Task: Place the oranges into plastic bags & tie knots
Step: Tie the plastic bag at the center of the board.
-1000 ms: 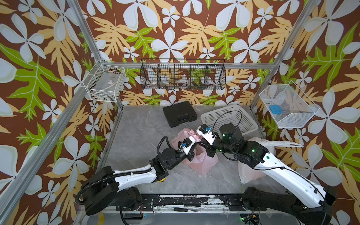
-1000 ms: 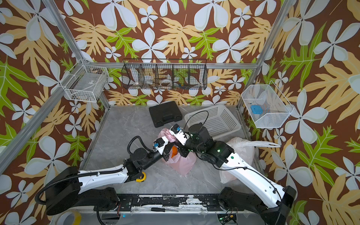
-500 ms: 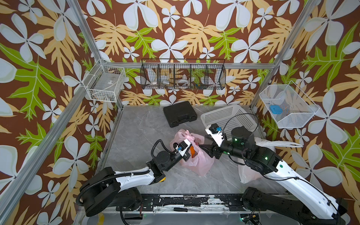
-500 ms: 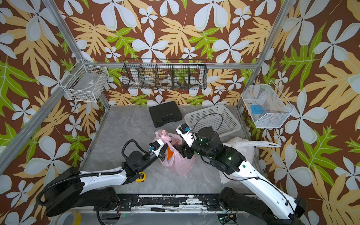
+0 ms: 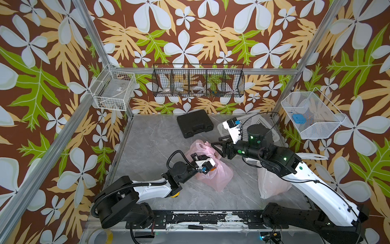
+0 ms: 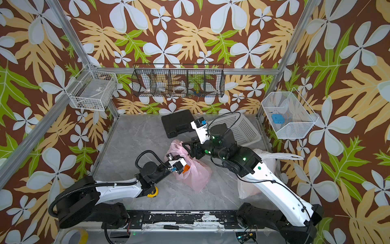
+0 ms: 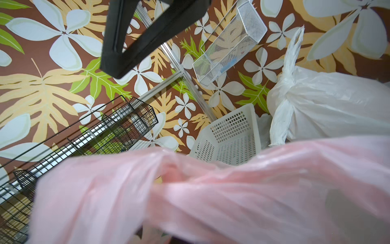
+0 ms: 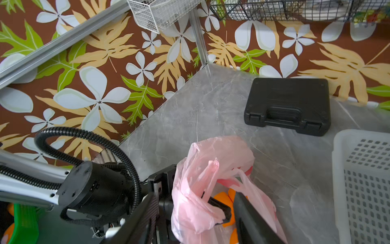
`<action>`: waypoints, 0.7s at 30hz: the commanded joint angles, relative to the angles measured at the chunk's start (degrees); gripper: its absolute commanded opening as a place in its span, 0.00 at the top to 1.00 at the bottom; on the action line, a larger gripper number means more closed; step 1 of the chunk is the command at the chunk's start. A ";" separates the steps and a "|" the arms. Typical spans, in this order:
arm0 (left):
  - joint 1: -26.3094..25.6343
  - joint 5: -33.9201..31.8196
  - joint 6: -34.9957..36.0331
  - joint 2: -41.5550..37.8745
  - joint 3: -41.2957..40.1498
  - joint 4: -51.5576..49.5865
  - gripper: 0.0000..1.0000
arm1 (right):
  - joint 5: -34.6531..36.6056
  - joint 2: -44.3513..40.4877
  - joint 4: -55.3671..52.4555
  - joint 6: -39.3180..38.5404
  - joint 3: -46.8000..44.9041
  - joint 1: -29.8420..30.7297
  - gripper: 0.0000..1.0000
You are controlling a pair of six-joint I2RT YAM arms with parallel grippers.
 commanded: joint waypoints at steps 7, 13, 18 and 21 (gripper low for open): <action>0.13 -4.44 12.13 1.38 2.14 0.89 1.00 | -12.97 4.27 -2.53 3.41 1.83 -3.70 0.43; 0.07 -5.34 11.56 1.05 2.31 1.40 1.00 | -8.58 3.43 -5.13 -2.76 2.77 -3.70 0.50; 0.07 -4.10 7.35 -0.76 1.97 1.55 1.00 | -1.32 -6.15 -6.63 -11.36 -3.03 -4.46 0.48; 0.06 -3.85 6.72 -1.04 1.70 1.75 1.00 | -9.04 -9.57 -7.14 -12.75 -7.56 -4.66 0.46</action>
